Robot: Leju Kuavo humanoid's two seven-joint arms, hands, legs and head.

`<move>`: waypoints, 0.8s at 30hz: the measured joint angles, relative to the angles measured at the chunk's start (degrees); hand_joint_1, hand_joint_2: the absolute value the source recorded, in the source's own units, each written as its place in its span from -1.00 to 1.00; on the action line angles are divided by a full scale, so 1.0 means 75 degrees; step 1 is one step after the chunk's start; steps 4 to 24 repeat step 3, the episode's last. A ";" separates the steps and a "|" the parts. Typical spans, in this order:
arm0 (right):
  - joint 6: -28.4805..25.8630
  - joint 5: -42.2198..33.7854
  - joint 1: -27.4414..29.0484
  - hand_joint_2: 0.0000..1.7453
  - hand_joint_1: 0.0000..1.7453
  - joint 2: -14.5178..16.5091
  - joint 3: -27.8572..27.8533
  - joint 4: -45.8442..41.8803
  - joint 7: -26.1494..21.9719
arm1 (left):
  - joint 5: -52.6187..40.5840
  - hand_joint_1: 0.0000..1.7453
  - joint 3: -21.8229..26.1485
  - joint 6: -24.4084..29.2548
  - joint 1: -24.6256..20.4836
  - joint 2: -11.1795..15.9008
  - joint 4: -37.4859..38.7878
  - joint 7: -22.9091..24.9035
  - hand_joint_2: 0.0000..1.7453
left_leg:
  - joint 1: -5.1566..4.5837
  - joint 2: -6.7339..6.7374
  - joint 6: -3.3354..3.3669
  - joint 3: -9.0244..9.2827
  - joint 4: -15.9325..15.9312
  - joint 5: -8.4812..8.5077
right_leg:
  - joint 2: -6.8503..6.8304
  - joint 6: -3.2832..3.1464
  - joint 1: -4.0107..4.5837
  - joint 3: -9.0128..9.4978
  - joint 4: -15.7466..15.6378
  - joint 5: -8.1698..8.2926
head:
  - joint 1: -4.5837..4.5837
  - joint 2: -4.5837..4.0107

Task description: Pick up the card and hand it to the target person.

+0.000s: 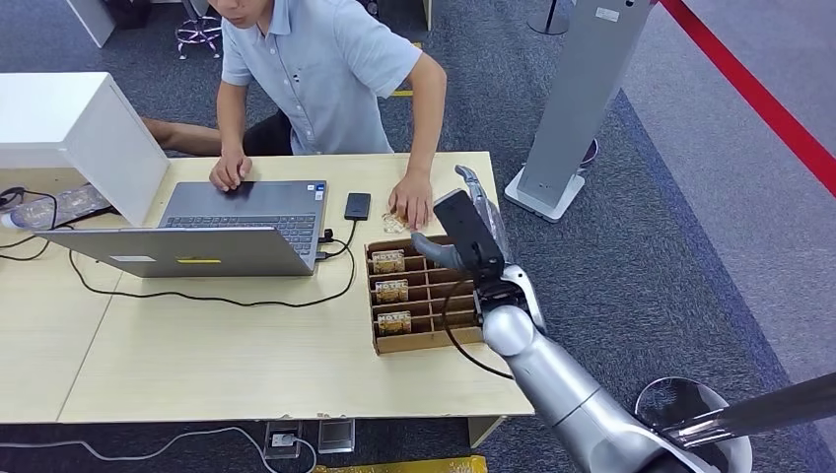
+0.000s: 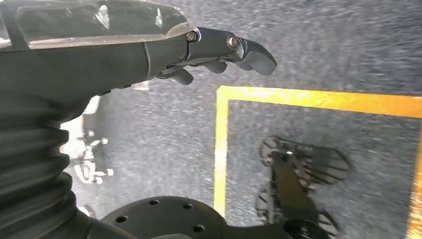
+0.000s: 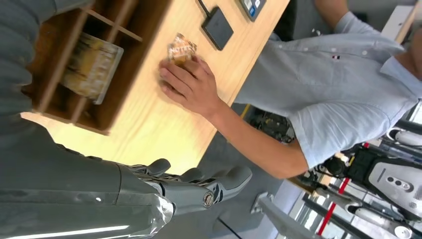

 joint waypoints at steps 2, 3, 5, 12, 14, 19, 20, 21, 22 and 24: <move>0.0223 -0.0187 0.0551 1.00 -1.00 -0.0245 -0.0207 -0.0625 -0.0181 | 0.0024 -1.00 0.0001 0.0039 0.0007 0.0003 0.0000 0.0119 1.00 | 0.0000 0.0001 -0.0002 -0.0001 0.0000 -0.0002 | 0.0002 0.0000 0.0000 -0.0001 0.0000 0.0000 | -0.0001 0.0001; 0.0271 -0.0238 0.0690 1.00 -1.00 -0.0304 -0.0260 -0.0767 -0.0238 | 0.0030 -1.00 0.0002 0.0044 0.0009 0.0004 0.0000 0.0134 1.00 | 0.0000 0.0002 -0.0003 -0.0001 -0.0001 -0.0003 | 0.0002 0.0000 0.0000 -0.0001 0.0000 0.0000 | -0.0002 0.0001; 0.0271 -0.0238 0.0690 1.00 -1.00 -0.0304 -0.0260 -0.0767 -0.0238 | 0.0030 -1.00 0.0002 0.0044 0.0009 0.0004 0.0000 0.0134 1.00 | 0.0000 0.0002 -0.0003 -0.0001 -0.0001 -0.0003 | 0.0002 0.0000 0.0000 -0.0001 0.0000 0.0000 | -0.0002 0.0001; 0.0271 -0.0238 0.0690 1.00 -1.00 -0.0304 -0.0260 -0.0767 -0.0238 | 0.0030 -1.00 0.0002 0.0044 0.0009 0.0004 0.0000 0.0134 1.00 | 0.0000 0.0002 -0.0003 -0.0001 -0.0001 -0.0003 | 0.0002 0.0000 0.0000 -0.0001 0.0000 0.0000 | -0.0002 0.0001; 0.0271 -0.0238 0.0690 1.00 -1.00 -0.0304 -0.0260 -0.0767 -0.0238 | 0.0030 -1.00 0.0002 0.0044 0.0009 0.0004 0.0000 0.0134 1.00 | 0.0000 0.0002 -0.0003 -0.0001 -0.0001 -0.0003 | 0.0002 0.0000 0.0000 -0.0001 0.0000 0.0000 | -0.0002 0.0001; 0.0271 -0.0238 0.0690 1.00 -1.00 -0.0304 -0.0260 -0.0767 -0.0238 | 0.0030 -1.00 0.0002 0.0044 0.0009 0.0004 0.0000 0.0134 1.00 | 0.0000 0.0002 -0.0003 -0.0001 -0.0001 -0.0003 | 0.0002 0.0000 0.0000 -0.0001 0.0000 0.0000 | -0.0002 0.0001; 0.0271 -0.0238 0.0690 1.00 -1.00 -0.0304 -0.0260 -0.0767 -0.0238 | 0.0030 -1.00 0.0002 0.0044 0.0009 0.0004 0.0000 0.0134 1.00 | 0.0000 0.0002 -0.0003 -0.0001 -0.0001 -0.0003 | 0.0002 0.0000 0.0000 -0.0001 0.0000 0.0000 | -0.0002 0.0001; 0.0271 -0.0238 0.0690 1.00 -1.00 -0.0304 -0.0260 -0.0767 -0.0238 | 0.0030 -1.00 0.0002 0.0044 0.0009 0.0004 0.0000 0.0134 1.00 | 0.0000 0.0002 -0.0003 -0.0001 -0.0001 -0.0003 | 0.0002 0.0000 0.0000 -0.0001 0.0000 0.0000 | -0.0002 0.0001; 0.0271 -0.0238 0.0690 1.00 -1.00 -0.0304 -0.0260 -0.0767 -0.0238 | 0.0030 -1.00 0.0002 0.0044 0.0009 0.0004 0.0000 0.0134 1.00 | 0.0000 0.0002 -0.0003 -0.0001 -0.0001 -0.0003 | 0.0002 0.0000 0.0000 -0.0001 0.0000 0.0000 | -0.0002 0.0001; 0.0271 -0.0238 0.0690 1.00 -1.00 -0.0304 -0.0260 -0.0767 -0.0238 | 0.0030 -1.00 0.0002 0.0044 0.0009 0.0004 0.0000 0.0134 1.00 | 0.0000 0.0002 -0.0003 -0.0001 -0.0001 -0.0003 | 0.0002 0.0000 0.0000 -0.0001 0.0000 0.0000 | -0.0002 0.0001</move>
